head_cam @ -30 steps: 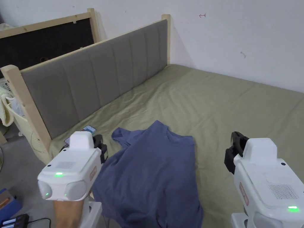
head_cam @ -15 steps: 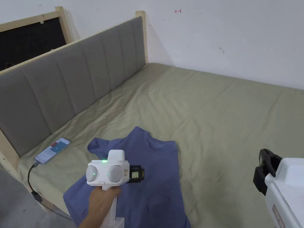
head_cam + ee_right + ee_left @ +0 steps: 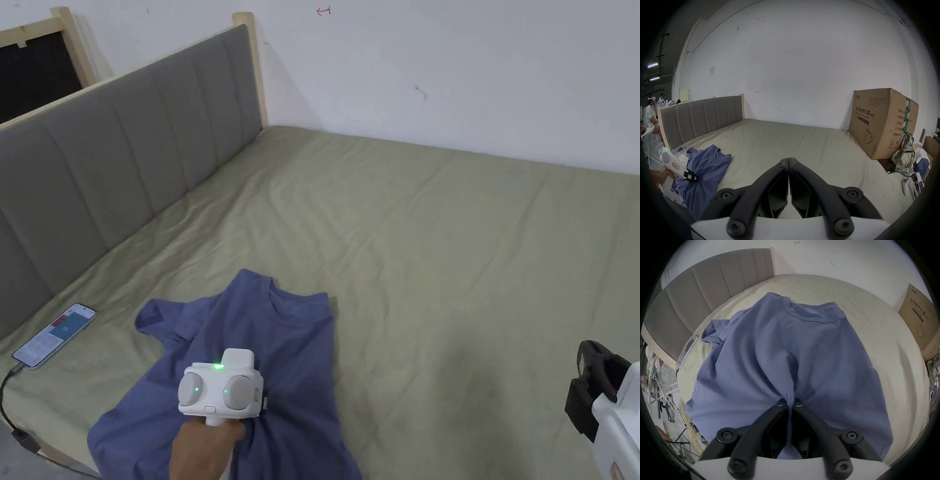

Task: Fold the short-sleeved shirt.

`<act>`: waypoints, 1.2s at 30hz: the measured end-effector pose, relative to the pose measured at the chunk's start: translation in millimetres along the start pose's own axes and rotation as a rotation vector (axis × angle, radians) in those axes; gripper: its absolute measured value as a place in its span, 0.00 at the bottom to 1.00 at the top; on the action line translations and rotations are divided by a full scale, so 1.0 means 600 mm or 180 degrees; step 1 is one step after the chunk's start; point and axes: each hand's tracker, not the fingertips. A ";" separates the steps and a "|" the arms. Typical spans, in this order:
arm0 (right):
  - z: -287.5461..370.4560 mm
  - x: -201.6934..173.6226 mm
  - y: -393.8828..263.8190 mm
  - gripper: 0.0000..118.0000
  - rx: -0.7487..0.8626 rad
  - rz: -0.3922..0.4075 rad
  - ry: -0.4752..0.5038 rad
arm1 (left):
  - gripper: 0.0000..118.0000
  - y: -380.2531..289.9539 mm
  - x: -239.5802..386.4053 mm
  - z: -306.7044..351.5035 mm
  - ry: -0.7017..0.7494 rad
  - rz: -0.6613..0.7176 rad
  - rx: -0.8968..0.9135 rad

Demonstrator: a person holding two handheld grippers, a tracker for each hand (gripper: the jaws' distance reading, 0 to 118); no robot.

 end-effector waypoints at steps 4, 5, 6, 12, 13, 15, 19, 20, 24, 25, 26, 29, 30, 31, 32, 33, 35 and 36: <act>0.018 0.018 0.008 0.00 0.0069 -0.0026 -0.0043 | 0.00 0.002 -0.024 0.057 -0.0374 0.0446 0.0296; 0.022 0.022 0.009 0.00 0.0083 -0.0033 -0.0052 | 0.00 0.005 -0.027 0.078 -0.0476 0.0524 0.0408; 0.026 0.028 0.011 0.00 0.0098 -0.0046 -0.0058 | 0.00 0.009 -0.032 0.100 -0.0595 0.0552 0.0482; 0.068 0.060 0.021 0.00 0.0215 -0.0099 -0.0134 | 0.00 0.049 0.024 0.257 -0.1067 0.0220 0.1022; 0.075 0.067 0.024 0.00 0.0230 -0.0105 -0.0148 | 0.00 0.062 0.040 0.286 -0.1180 0.0143 0.1116; 0.089 0.080 0.027 0.00 0.0270 -0.0122 -0.0188 | 0.00 0.090 0.077 0.337 -0.1346 -0.0009 0.1309; 0.128 0.108 0.038 0.00 0.0359 -0.0171 -0.0304 | 0.00 0.141 0.168 0.436 -0.1708 -0.0431 0.1561; 0.134 0.122 0.035 0.00 0.0381 -0.0180 -0.0336 | 0.00 0.149 0.192 0.457 -0.1789 -0.0510 0.1604; 0.166 0.162 0.037 0.00 0.0461 -0.0184 -0.0490 | 0.00 0.164 0.299 0.517 -0.2106 -0.0936 0.1732; 0.173 0.172 0.037 0.00 0.0475 -0.0184 -0.0539 | 0.00 0.164 0.326 0.526 -0.2192 -0.0996 0.1738; 0.180 0.182 0.037 0.00 0.0480 -0.0186 -0.0585 | 0.00 0.160 0.354 0.533 -0.2262 -0.1107 0.1730; 0.195 0.222 0.027 0.00 0.0493 -0.0202 -0.0722 | 0.00 0.146 0.435 0.537 -0.2376 -0.1333 0.1694; 0.202 0.231 0.025 0.00 0.0494 -0.0200 -0.0775 | 0.00 0.142 0.458 0.529 -0.2424 -0.1376 0.1642; 0.208 0.241 0.022 0.00 0.0493 -0.0200 -0.0825 | 0.00 0.135 0.482 0.521 -0.2461 -0.1446 0.1588; 0.212 0.252 0.016 0.00 0.0487 -0.0200 -0.0866 | 0.00 0.126 0.502 0.514 -0.2482 -0.1479 0.1545; 0.218 0.262 0.012 0.00 0.0479 -0.0204 -0.0908 | 0.00 0.117 0.523 0.505 -0.2523 -0.1532 0.1490; 0.225 0.280 0.004 0.00 0.0448 -0.0216 -0.0994 | 0.00 0.099 0.552 0.476 -0.2629 -0.1626 0.1358; 0.227 0.289 -0.003 0.00 0.0433 -0.0223 -0.1027 | 0.00 0.086 0.569 0.465 -0.2659 -0.1692 0.1280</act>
